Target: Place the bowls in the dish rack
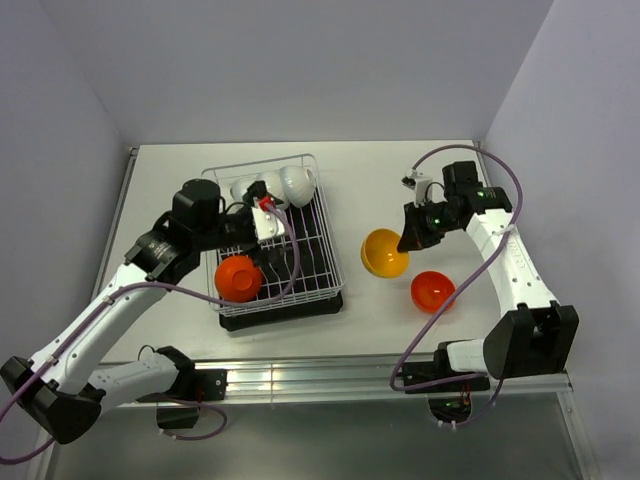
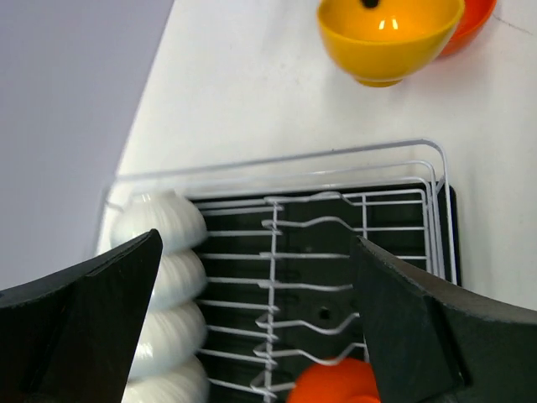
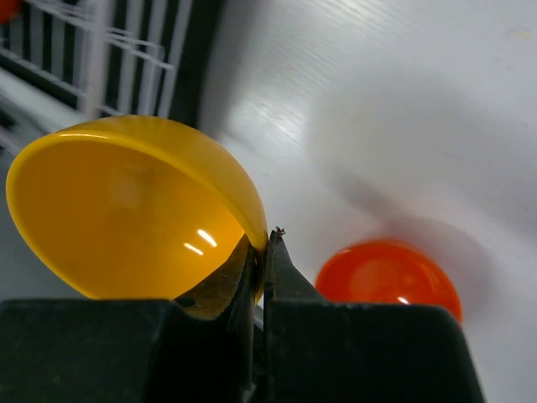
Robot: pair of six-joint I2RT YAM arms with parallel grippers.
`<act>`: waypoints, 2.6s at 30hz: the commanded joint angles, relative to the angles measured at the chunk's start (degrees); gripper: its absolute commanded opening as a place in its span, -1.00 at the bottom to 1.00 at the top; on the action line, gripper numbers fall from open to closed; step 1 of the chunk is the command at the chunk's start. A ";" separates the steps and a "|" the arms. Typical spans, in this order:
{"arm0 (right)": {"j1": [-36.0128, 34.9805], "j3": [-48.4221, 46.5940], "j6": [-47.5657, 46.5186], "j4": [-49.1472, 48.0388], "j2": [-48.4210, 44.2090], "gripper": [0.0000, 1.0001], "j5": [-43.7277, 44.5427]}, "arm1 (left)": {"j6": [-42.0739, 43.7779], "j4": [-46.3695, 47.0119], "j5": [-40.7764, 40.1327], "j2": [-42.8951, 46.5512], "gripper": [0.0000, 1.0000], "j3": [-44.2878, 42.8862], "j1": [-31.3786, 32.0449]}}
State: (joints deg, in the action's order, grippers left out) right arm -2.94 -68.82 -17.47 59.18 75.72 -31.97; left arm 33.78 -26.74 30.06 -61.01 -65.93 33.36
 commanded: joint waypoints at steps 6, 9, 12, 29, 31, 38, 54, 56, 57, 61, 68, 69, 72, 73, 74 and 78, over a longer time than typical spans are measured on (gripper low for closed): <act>0.39 -7.21 -0.11 6.56 -3.30 -1.00 -21.19 | 27.88 11.00 0.60 5.72 0.99 6.41 7.76; 0.30 -8.00 -1.67 8.75 -1.64 -1.00 -26.56 | 36.25 14.87 1.93 8.19 0.99 10.54 11.36; 0.04 -8.18 -3.52 11.66 0.56 -1.00 -29.90 | 41.61 16.02 2.80 8.81 0.99 11.88 15.13; -10.41 -3.79 -1.09 12.37 6.45 -1.00 -32.55 | 61.94 15.05 -1.58 6.08 0.99 16.80 28.41; -11.64 -3.34 -0.81 11.66 6.63 -1.00 -31.76 | 61.76 15.14 -2.81 5.56 0.99 16.71 29.04; -14.99 -3.87 0.51 11.22 8.30 -1.00 -30.44 | 65.27 14.44 -4.22 5.03 0.99 18.38 30.79; -18.07 -3.78 0.86 11.31 8.65 -1.00 -30.17 | 62.64 14.52 -8.97 1.60 0.70 16.36 33.70; -18.15 -3.69 1.04 11.22 8.65 -1.00 -29.91 | 61.50 13.92 -9.50 1.60 0.49 15.84 34.13; -18.15 -3.78 1.04 11.14 8.65 -1.00 -29.91 | 60.54 13.82 -9.58 1.60 0.31 15.66 34.31; -18.15 -4.48 1.13 11.13 9.09 -0.83 -29.29 | 58.34 12.25 -10.46 1.69 -0.12 14.26 34.66; -17.36 -5.80 2.79 9.73 7.86 0.19 -27.45 | 44.47 9.51 -12.04 1.77 -0.91 9.07 35.81; -17.10 -6.06 3.06 9.29 7.77 0.27 -26.93 | 43.49 9.43 -12.22 2.38 -0.95 8.98 35.81; -14.56 -8.17 4.73 8.07 7.60 0.42 -26.57 | 40.41 8.90 -11.96 4.14 -0.99 9.15 35.81; -13.59 -9.13 5.25 7.62 7.60 0.57 -26.48 | 38.14 8.12 -12.05 4.50 -0.99 8.89 35.81; -11.15 -11.67 6.48 7.27 7.34 0.59 -26.31 | 36.55 7.94 -12.22 5.02 -0.99 8.54 35.81; -3.49 -18.17 10.70 2.98 7.16 0.81 -25.43 | 25.13 4.78 -15.03 3.98 -0.99 4.59 35.72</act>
State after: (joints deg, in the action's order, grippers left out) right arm -11.55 -80.82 -11.05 67.61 84.68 -57.89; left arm 69.65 -21.93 17.15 -57.60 -55.92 68.82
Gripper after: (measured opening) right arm 0.884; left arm 0.710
